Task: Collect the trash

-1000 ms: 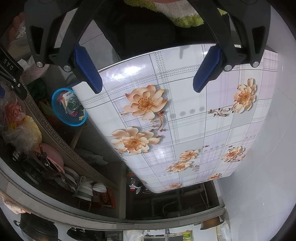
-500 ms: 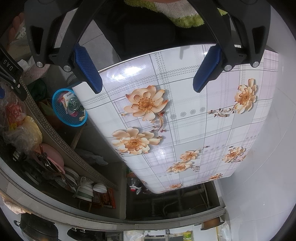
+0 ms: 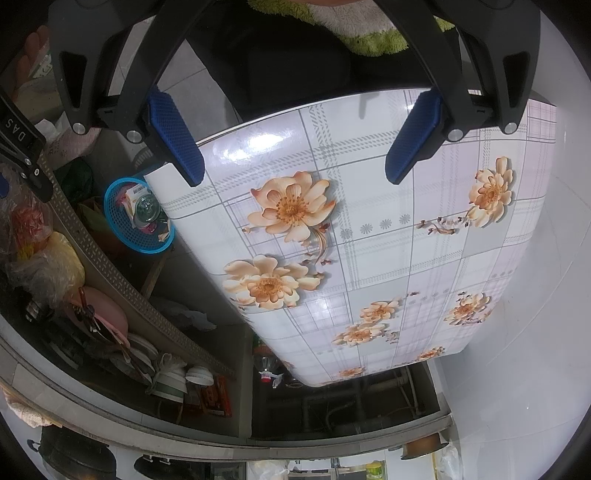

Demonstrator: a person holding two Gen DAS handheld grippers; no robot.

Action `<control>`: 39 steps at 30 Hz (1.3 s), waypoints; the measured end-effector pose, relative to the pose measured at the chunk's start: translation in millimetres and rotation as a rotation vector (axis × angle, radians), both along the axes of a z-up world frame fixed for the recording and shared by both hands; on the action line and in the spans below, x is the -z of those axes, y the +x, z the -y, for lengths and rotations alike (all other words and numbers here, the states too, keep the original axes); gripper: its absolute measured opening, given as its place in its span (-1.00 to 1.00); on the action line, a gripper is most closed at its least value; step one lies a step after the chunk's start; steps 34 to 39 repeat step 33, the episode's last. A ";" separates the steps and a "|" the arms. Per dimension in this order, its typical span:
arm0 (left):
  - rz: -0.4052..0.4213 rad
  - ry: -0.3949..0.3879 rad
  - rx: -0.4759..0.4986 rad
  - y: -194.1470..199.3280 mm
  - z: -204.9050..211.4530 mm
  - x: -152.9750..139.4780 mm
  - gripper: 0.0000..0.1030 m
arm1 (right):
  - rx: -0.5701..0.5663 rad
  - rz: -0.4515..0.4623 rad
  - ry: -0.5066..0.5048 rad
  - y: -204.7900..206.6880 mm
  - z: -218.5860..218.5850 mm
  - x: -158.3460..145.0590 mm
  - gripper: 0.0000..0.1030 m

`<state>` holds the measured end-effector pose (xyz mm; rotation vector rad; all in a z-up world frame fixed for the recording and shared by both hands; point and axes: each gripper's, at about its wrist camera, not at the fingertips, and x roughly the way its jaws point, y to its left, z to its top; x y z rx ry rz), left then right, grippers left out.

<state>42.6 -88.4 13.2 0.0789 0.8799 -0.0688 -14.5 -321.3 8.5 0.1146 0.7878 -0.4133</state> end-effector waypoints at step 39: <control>-0.006 -0.003 0.009 0.8 1.2 -1.5 0.83 | -0.010 0.002 -0.010 4.9 1.1 -6.5 0.87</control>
